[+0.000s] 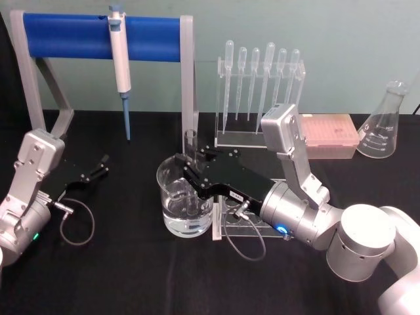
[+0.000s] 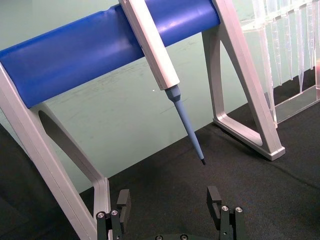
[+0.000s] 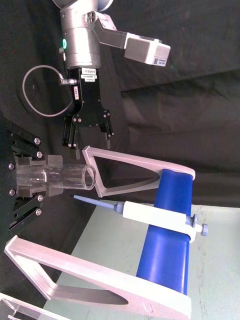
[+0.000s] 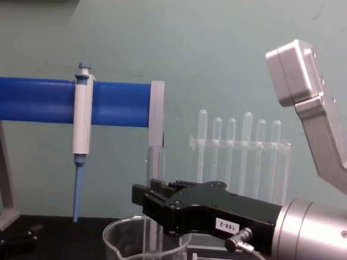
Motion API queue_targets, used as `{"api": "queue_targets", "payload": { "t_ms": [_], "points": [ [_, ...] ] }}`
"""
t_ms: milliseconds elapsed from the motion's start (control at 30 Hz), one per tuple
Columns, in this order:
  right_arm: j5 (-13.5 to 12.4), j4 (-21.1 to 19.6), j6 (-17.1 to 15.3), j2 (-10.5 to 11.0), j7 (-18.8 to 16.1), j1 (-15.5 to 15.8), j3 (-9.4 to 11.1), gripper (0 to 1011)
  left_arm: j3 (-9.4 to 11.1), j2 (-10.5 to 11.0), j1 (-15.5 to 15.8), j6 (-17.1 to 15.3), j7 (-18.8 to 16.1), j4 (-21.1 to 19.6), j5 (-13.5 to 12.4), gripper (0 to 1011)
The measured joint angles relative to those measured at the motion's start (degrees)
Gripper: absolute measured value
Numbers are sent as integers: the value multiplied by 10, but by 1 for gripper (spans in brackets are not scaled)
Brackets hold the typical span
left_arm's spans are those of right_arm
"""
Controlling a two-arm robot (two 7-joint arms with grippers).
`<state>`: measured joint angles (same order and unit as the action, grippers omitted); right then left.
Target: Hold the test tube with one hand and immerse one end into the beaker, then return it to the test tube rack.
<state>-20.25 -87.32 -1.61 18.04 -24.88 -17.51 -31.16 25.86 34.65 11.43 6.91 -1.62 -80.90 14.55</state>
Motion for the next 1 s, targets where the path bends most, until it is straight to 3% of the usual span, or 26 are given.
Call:
{"api": "queue_targets", "payload": {
  "t_ms": [300, 1000],
  "points": [
    [8, 15, 19, -10, -10, -3, 4, 225, 0, 0, 0, 0, 0, 0, 0, 1000],
    [10, 15, 20, -11, -10, -4, 6, 224, 0, 0, 0, 0, 0, 0, 0, 1000]
  ]
}}
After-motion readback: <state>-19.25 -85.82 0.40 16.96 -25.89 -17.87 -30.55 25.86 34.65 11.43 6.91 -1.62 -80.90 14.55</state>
